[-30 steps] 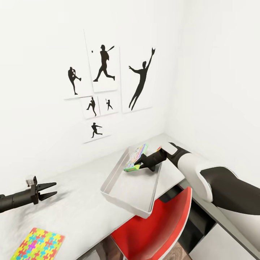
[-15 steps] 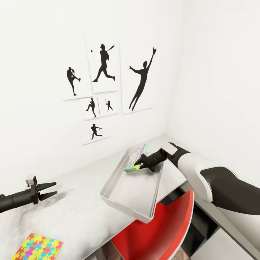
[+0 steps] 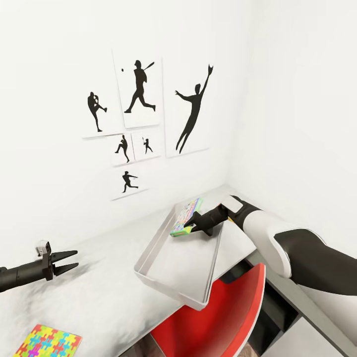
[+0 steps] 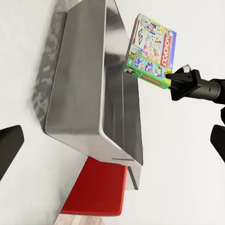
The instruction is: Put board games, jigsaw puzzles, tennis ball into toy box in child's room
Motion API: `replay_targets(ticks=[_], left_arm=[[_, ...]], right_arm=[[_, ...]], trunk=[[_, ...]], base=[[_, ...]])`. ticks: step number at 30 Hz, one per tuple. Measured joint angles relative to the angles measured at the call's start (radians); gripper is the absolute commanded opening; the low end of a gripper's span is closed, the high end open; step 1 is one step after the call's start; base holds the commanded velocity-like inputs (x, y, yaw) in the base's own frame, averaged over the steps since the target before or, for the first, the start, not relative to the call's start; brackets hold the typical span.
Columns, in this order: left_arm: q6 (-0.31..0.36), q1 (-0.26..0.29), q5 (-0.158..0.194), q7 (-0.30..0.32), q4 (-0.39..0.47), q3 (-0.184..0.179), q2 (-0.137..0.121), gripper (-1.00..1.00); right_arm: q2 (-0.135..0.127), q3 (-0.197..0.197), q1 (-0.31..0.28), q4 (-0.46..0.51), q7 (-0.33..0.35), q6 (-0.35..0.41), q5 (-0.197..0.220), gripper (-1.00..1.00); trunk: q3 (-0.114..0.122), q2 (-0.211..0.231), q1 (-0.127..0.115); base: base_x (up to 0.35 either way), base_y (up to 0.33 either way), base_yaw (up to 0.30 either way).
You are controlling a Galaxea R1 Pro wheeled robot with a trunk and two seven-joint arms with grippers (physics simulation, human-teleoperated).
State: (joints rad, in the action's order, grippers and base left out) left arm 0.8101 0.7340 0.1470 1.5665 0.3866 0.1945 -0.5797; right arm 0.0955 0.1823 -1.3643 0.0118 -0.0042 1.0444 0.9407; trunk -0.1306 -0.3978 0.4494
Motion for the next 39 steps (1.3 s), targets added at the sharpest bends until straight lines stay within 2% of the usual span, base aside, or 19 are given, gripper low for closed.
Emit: replay_targets(ticks=[26,39], left_arm=[[0.000,-0.001,-0.001,0.000,-0.001,0.002,0.000,1.00],[-0.001,-0.002,-0.001,0.000,-0.001,0.000,0.000,1.00]], right_arm=[[0.006,0.000,0.000,0.000,0.000,0.000,0.000,-1.00],[-0.007,0.000,0.000,0.000,0.003,0.000,-0.001,-1.00]], trunk=[[0.000,0.000,0.000],[0.000,0.000,0.000]], base=[[0.010,0.000,0.000],[0.000,0.000,0.000]])
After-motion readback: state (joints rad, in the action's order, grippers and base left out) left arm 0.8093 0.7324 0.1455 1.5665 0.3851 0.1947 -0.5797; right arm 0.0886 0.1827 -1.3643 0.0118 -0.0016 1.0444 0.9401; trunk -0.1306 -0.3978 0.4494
